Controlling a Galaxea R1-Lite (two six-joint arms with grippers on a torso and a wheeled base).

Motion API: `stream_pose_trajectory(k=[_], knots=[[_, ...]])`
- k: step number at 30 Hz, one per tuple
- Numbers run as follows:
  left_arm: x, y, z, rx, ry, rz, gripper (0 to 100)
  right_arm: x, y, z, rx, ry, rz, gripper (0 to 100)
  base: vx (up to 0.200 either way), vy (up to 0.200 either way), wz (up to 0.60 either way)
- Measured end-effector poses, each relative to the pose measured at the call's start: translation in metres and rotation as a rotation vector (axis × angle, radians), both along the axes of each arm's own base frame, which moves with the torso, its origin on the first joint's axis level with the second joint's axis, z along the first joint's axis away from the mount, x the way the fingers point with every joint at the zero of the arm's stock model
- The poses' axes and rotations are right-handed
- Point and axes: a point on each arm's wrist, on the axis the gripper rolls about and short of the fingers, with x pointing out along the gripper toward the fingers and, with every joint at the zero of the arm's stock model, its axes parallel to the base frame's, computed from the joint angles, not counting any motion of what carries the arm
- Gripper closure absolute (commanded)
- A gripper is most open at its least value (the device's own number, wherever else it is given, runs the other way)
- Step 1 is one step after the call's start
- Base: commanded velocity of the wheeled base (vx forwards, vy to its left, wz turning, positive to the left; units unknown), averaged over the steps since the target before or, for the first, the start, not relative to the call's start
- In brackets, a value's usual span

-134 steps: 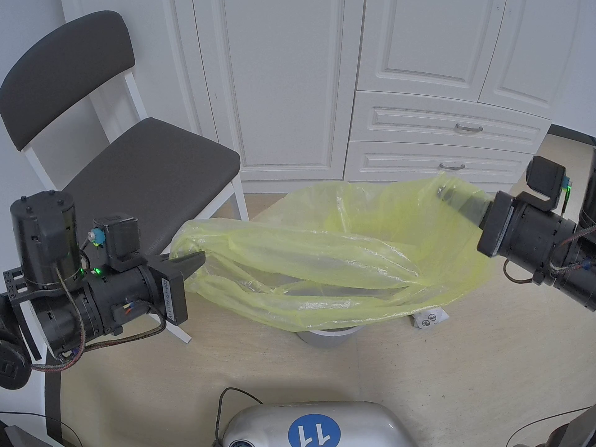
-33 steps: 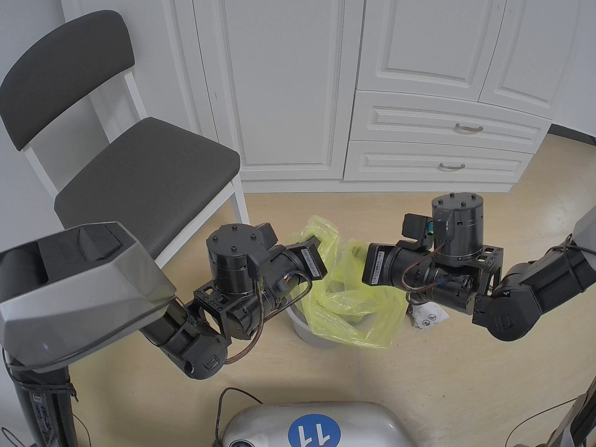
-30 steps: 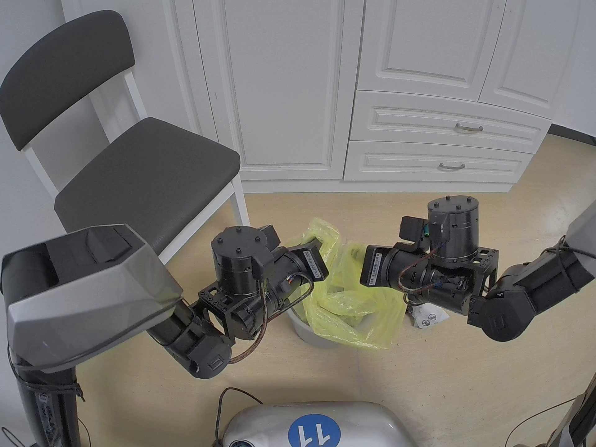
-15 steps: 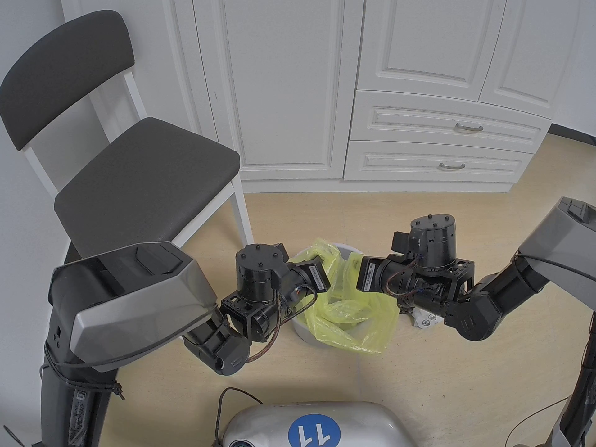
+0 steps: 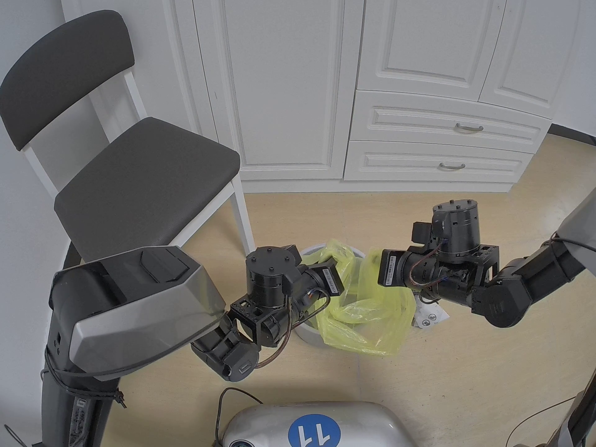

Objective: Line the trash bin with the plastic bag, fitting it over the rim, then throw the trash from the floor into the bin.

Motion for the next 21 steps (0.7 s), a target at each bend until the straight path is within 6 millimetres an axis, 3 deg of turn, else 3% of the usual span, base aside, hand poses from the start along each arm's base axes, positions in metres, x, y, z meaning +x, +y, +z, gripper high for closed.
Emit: stream_pose_trajectory(k=[9,21], knots=[[-0.008,-0.004,0.007,-0.010,-0.004,-0.022,100,-0.013,-0.001,0.011,-0.021,-0.027,0.046,100,0.000,0.000,0.00],[0.026,0.025,-0.018,-0.054,0.077,-0.032,100,0.002,0.011,-0.018,-0.014,-0.014,0.064,100,0.000,0.000,0.00]])
